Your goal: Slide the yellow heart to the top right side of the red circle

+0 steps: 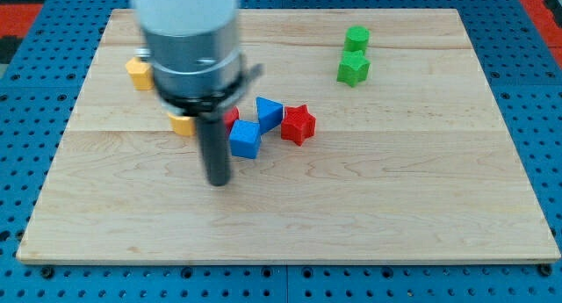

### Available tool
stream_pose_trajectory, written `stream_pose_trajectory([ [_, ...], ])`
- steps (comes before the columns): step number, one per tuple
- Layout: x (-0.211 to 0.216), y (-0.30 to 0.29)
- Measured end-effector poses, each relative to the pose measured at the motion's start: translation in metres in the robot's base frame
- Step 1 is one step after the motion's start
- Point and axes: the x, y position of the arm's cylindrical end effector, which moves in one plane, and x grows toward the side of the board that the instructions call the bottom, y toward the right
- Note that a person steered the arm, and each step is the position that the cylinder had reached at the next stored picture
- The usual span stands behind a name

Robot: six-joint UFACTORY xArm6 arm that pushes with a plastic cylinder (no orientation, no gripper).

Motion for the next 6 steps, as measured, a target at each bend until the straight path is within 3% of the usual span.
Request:
stream_pose_trajectory([
  [1, -0.047, -0.051],
  [2, -0.076, -0.052],
  [3, -0.110, -0.048],
  [5, -0.125, 0.014],
  [6, -0.170, -0.042],
])
